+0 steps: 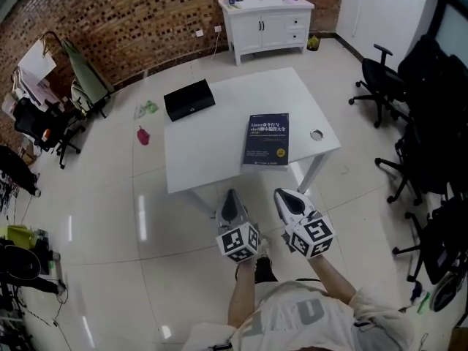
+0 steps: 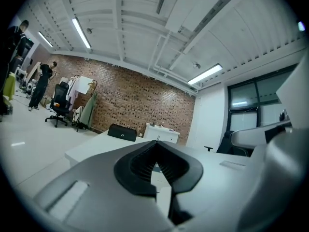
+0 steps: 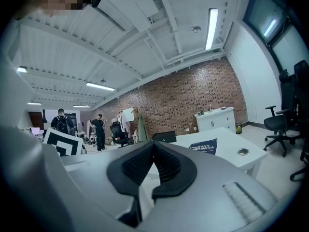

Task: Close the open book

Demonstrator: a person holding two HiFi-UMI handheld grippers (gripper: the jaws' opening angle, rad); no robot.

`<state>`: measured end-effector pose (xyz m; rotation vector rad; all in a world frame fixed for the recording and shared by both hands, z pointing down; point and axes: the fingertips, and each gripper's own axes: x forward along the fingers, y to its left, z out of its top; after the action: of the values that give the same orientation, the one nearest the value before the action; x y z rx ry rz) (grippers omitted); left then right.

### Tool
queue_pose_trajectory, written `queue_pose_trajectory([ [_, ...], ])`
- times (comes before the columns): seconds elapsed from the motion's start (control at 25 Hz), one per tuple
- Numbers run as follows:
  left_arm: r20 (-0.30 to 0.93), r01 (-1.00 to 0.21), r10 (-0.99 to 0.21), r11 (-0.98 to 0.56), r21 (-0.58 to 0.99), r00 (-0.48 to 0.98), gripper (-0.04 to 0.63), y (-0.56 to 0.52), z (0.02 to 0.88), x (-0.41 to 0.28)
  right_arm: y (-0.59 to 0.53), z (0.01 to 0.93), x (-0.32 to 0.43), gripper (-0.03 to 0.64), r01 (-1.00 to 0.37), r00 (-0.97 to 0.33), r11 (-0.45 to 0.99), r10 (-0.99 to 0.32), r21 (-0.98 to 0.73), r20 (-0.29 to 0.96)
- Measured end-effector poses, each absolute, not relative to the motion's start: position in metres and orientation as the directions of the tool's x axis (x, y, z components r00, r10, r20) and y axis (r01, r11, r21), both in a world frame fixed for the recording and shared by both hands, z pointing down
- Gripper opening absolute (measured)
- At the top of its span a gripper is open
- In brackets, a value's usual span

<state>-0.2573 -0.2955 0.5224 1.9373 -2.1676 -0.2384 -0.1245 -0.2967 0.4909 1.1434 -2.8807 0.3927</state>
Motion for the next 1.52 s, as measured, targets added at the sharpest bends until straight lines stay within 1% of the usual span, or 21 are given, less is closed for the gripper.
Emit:
queue_pose_trajectory([
  [0.2,0.002,-0.968,-0.998,0.066,0.24,-0.068,0.011,-0.178,0.505,-0.196,-0.186,0.496,-0.06,0.005,-0.69,-0.715,0.693,-0.697,-0.21,0.05],
  [0.4,-0.024,-0.966,-0.999,0.022,0.258,-0.029,0.011,-0.044,0.49,-0.126,-0.069,0.493,0.007,0.003,-0.689,-0.708,0.685,-0.706,-0.236,0.018],
  [0.52,-0.026,-0.969,-0.999,0.026,0.244,-0.033,0.011,0.012,0.471,-0.099,-0.011,0.472,0.031,-0.005,-0.68,-0.721,0.701,-0.692,-0.215,0.021],
  [0.64,-0.069,-0.978,-0.997,0.01,0.208,-0.025,0.011,0.057,0.444,-0.086,0.035,0.451,0.046,-0.005,-0.664,-0.729,0.716,-0.684,-0.216,-0.03],
  [0.72,-0.088,-0.976,-0.996,0.007,0.217,-0.026,0.011,0.079,0.438,-0.081,0.059,0.444,0.05,-0.003,-0.627,-0.752,0.743,-0.656,-0.234,-0.067],
  [0.8,-0.085,-0.973,-0.996,0.014,0.229,-0.034,0.011,0.097,0.44,-0.078,0.077,0.446,0.052,-0.001,-0.599,-0.772,0.76,-0.632,-0.254,-0.07],
  [0.96,-0.08,-0.972,-0.996,0.029,0.234,-0.049,0.011,0.125,0.444,-0.08,0.097,0.457,0.056,0.003,-0.633,-0.757,0.737,-0.654,-0.237,-0.013],
  [1.12,-0.08,-0.968,-0.995,0.041,0.248,-0.062,0.012,0.142,0.445,-0.087,0.112,0.46,0.053,0.003,-0.629,-0.761,0.739,-0.649,-0.242,-0.003],
  [1.52,-0.054,-0.971,-0.998,-0.024,0.24,0.012,0.012,0.157,0.449,-0.066,0.147,0.456,0.061,0.003,-0.652,-0.743,0.722,-0.669,-0.233,0.004],
])
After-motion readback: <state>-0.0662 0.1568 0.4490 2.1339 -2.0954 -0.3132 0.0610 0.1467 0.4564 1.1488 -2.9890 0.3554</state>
